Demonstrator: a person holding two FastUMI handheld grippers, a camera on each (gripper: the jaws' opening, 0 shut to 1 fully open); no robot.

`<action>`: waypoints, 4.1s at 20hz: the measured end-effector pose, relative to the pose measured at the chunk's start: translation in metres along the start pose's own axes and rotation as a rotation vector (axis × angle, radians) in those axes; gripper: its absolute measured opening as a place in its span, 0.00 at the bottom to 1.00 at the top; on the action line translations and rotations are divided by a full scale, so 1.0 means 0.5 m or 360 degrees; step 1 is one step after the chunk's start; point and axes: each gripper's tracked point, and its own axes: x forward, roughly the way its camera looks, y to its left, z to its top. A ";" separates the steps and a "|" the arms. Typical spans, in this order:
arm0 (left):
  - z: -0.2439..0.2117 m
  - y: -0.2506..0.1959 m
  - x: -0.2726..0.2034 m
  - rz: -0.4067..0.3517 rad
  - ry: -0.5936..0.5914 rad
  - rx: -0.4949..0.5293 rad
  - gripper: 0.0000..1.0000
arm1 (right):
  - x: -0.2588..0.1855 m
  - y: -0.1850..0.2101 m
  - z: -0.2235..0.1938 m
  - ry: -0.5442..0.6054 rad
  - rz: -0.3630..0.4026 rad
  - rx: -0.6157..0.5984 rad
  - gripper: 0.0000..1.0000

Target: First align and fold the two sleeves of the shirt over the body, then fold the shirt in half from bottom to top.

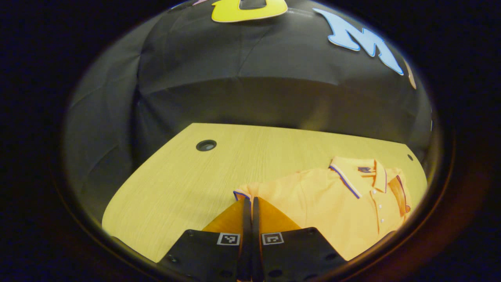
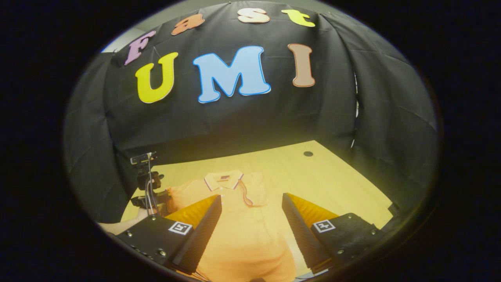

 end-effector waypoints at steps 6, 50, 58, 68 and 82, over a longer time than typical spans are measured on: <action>0.048 -0.112 -0.029 -0.0125 -0.0076 0.0136 0.06 | 0.011 0.022 -0.016 0.0024 0.0048 0.0009 0.96; -0.343 -0.147 -0.670 -0.0417 0.0117 0.0115 0.96 | -0.106 -0.123 -0.383 0.0379 0.0166 -0.0260 0.96; -0.447 -0.137 -0.759 -0.0475 0.0177 0.0233 0.95 | -0.121 -0.139 -0.459 0.0502 0.0170 -0.0295 0.97; -0.541 -0.114 -0.799 -0.0471 0.0301 0.0201 0.96 | -0.127 -0.151 -0.540 0.0662 0.0150 -0.0309 0.97; -0.584 -0.125 -0.797 -0.0370 0.0281 0.0294 0.80 | -0.127 -0.146 -0.581 0.0659 0.0188 -0.0314 0.82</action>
